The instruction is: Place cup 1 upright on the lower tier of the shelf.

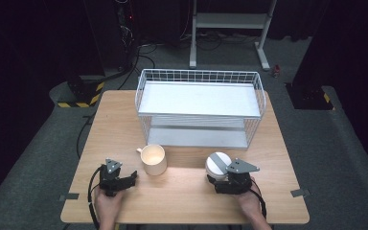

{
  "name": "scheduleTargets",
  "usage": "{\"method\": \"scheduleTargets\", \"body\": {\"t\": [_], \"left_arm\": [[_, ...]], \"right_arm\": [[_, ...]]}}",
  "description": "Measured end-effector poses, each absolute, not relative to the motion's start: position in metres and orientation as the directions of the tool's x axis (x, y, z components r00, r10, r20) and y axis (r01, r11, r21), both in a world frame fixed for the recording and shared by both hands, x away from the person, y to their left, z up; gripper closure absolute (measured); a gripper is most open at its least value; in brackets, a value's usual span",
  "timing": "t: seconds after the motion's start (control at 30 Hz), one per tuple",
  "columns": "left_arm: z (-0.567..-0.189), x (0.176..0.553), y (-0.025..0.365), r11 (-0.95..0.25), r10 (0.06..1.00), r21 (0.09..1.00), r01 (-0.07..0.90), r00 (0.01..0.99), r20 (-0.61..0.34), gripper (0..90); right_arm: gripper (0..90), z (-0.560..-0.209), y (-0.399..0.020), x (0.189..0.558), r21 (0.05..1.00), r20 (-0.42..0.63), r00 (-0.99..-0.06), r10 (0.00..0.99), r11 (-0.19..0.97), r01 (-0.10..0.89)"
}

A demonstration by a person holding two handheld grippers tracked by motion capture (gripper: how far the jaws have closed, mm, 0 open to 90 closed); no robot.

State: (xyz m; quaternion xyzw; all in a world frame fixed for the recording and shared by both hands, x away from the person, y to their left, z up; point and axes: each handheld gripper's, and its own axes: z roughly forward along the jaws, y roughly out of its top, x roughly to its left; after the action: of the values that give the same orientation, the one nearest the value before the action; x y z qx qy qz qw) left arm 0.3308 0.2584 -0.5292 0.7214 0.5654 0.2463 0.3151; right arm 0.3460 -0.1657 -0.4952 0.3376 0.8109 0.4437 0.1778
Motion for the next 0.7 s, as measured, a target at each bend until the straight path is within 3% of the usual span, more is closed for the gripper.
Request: {"method": "scheduleTargets", "body": {"t": [0.7], "left_arm": [[-0.5292, 0.3309, 0.2584, -0.162, 0.971, 0.733, 0.661, 0.239, -0.001, 16.6]], "right_arm": [[18.8, -0.488, -0.1702, 0.3488, 0.848, 0.028, -0.699, 0.714, 0.353, 0.394]]}}
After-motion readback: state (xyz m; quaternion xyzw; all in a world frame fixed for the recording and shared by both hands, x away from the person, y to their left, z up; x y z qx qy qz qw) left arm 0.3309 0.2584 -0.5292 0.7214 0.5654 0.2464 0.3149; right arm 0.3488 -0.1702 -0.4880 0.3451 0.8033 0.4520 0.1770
